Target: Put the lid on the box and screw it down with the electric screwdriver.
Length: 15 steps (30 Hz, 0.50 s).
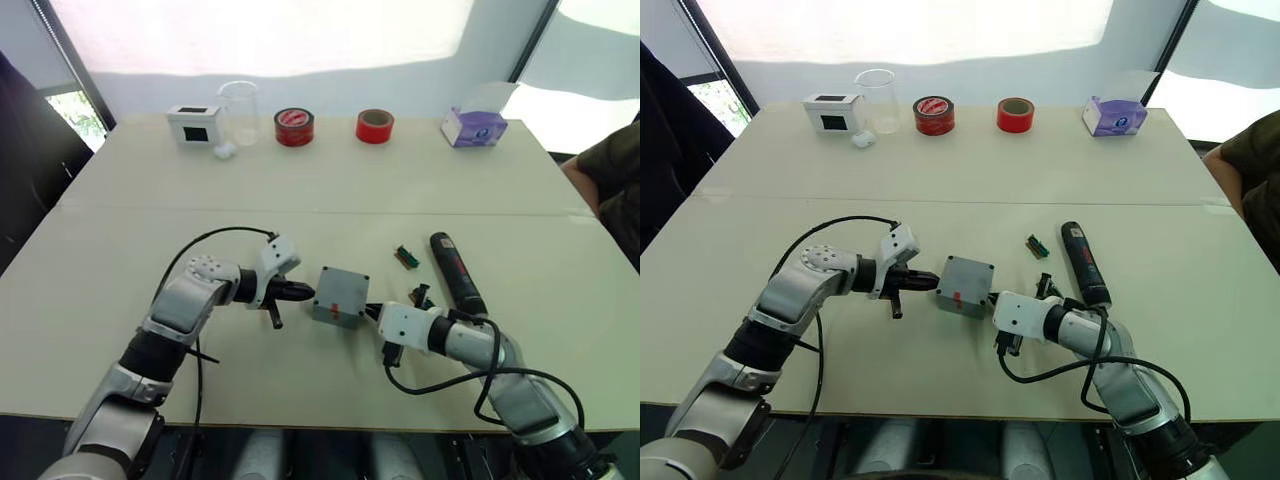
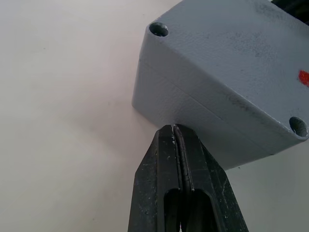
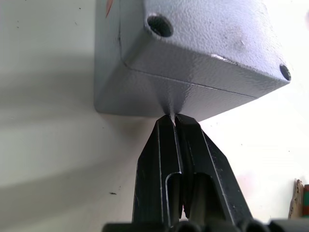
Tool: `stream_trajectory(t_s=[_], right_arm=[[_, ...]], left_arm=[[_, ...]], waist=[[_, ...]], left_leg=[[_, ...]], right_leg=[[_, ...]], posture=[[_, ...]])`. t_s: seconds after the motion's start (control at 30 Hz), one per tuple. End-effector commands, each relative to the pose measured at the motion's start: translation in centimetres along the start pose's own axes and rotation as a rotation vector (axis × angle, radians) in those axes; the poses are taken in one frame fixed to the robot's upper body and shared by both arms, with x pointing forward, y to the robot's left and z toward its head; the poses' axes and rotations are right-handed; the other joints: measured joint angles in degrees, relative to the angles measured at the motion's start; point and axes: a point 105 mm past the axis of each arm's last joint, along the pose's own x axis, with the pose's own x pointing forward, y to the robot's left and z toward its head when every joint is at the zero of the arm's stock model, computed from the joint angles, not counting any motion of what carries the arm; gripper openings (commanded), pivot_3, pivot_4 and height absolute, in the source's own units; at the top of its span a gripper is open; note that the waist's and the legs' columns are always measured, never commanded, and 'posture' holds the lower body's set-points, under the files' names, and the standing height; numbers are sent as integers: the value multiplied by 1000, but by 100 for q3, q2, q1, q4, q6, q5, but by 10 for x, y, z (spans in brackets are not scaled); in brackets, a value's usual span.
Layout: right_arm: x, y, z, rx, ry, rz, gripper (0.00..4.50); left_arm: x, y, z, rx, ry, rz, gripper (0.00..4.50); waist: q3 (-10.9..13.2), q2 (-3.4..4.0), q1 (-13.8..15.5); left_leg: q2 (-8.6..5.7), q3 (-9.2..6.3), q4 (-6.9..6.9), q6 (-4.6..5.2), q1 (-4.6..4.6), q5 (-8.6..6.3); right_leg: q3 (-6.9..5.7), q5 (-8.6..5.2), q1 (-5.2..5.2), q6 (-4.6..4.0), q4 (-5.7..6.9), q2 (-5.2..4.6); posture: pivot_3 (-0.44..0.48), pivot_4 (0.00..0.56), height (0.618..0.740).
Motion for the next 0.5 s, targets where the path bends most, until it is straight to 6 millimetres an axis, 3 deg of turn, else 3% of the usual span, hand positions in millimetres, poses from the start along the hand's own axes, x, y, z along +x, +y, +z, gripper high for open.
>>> stream_trajectory(t_s=[0.03, 0.5], right_arm=[[5, -4, 21, -44, -92, -12, 53], [2, -17, 9, -59, -54, -64, 53]], left_arm=[[2, -9, 11, 25, -44, -31, 0], [5, -14, 3, 17, -1, -66, 0]], waist=[[0, 0, -1], [0, 0, 5]], left_leg=[[0, 0, -1, 0, 0, 0], [-1, 1, -1, -3, 0, 2]], right_leg=[[0, 0, 0, 0, 0, 1], [-1, 1, 0, 1, 0, 0]], posture=[[0, 150, 740], [0, 150, 740]])
